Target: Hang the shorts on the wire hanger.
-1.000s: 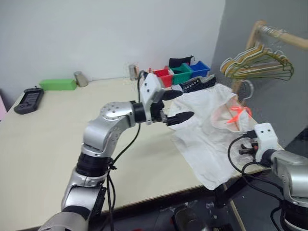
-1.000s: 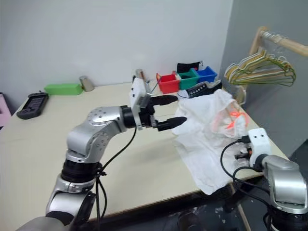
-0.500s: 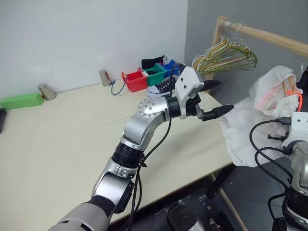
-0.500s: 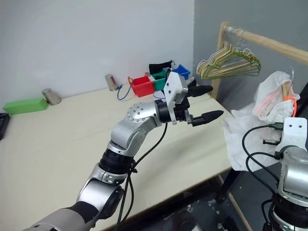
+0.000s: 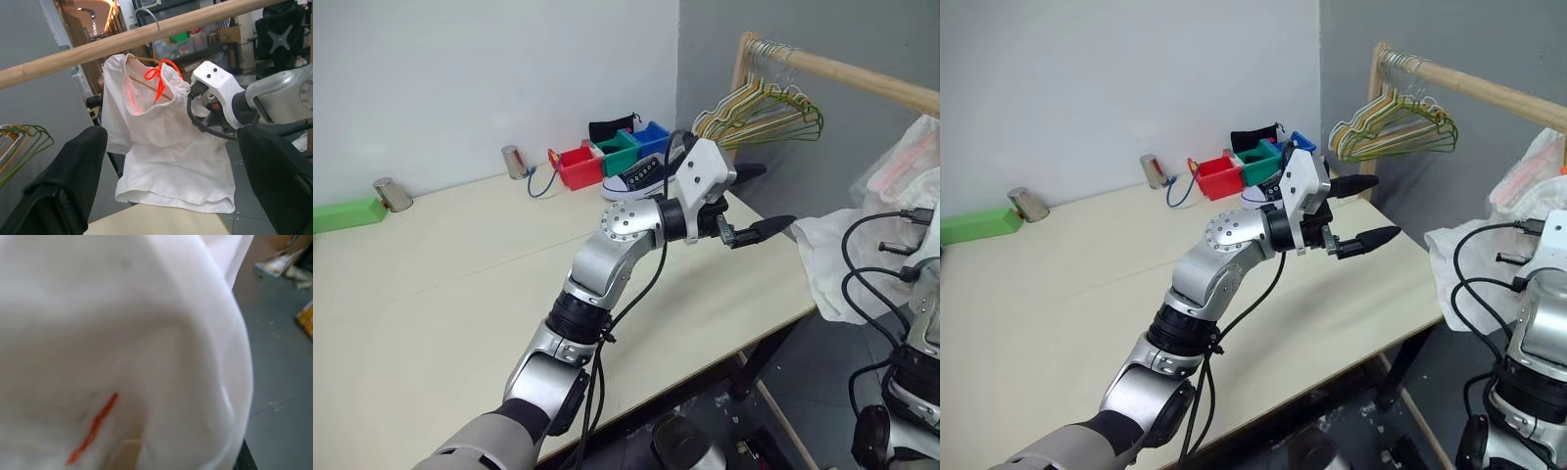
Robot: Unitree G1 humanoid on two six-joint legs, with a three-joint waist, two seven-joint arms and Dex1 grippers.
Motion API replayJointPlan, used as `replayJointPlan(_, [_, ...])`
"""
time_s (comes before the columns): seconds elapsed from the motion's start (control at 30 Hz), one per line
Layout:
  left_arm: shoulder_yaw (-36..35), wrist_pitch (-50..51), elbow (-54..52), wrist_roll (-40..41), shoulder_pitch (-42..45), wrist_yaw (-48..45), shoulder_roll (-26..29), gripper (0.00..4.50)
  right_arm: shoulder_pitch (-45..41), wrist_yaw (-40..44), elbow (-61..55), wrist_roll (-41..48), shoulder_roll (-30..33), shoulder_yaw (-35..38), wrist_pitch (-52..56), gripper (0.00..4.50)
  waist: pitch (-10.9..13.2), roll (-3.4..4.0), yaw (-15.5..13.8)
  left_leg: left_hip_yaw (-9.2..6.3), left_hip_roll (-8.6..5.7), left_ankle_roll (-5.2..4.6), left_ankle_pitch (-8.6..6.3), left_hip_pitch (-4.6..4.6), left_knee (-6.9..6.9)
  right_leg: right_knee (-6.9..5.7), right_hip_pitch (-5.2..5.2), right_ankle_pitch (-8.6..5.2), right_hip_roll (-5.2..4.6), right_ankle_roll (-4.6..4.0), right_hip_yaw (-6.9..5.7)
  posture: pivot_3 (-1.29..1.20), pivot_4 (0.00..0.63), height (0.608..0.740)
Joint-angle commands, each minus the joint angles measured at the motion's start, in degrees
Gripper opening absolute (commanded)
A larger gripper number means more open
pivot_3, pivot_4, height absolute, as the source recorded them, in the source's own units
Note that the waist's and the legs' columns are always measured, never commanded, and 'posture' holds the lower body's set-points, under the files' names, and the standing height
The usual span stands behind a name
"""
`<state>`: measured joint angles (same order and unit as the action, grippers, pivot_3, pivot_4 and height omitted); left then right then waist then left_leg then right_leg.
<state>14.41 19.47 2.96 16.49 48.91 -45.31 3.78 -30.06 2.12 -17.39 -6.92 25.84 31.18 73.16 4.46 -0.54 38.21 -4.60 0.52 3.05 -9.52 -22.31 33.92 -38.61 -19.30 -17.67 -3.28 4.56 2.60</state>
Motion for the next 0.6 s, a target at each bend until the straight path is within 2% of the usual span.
replayJointPlan(0.03, [-0.7, -0.3, -2.3, -0.1, 1.0, 1.1, -0.2, 4.49, -4.4, -0.5, -1.5, 1.6, 0.0, 1.8, 2.6, 0.00, 0.0, 0.00, 0.0, 0.00, 0.00, 0.00, 0.00, 0.00, 0.00, 0.00, 0.00, 0.00, 0.00, 0.00, 0.00, -0.55, 0.000, 0.740])
replayJointPlan(0.33, [-0.5, 0.0, -2.2, -0.2, 1.4, 1.5, -0.1, 4.49, -9.1, 0.0, -2.8, 3.8, -4.2, 6.6, 14.8, 0.00, 0.0, 0.00, -0.2, -0.01, 0.00, 0.01, -0.01, -0.01, 0.00, 0.03, 0.01, 0.00, 0.00, 0.00, 0.00, -0.56, 0.007, 0.740])
replayJointPlan(0.6, [-0.4, -0.2, -1.8, -0.6, 1.6, 1.7, -0.2, 4.49, -10.1, 0.4, -3.2, 4.1, -3.5, 6.7, 18.0, 0.00, 0.0, 0.00, -0.2, 0.00, 0.01, 0.03, -0.05, -0.02, 0.00, 0.08, 0.01, -0.01, 0.00, 0.00, 0.00, -0.56, 0.012, 0.740])
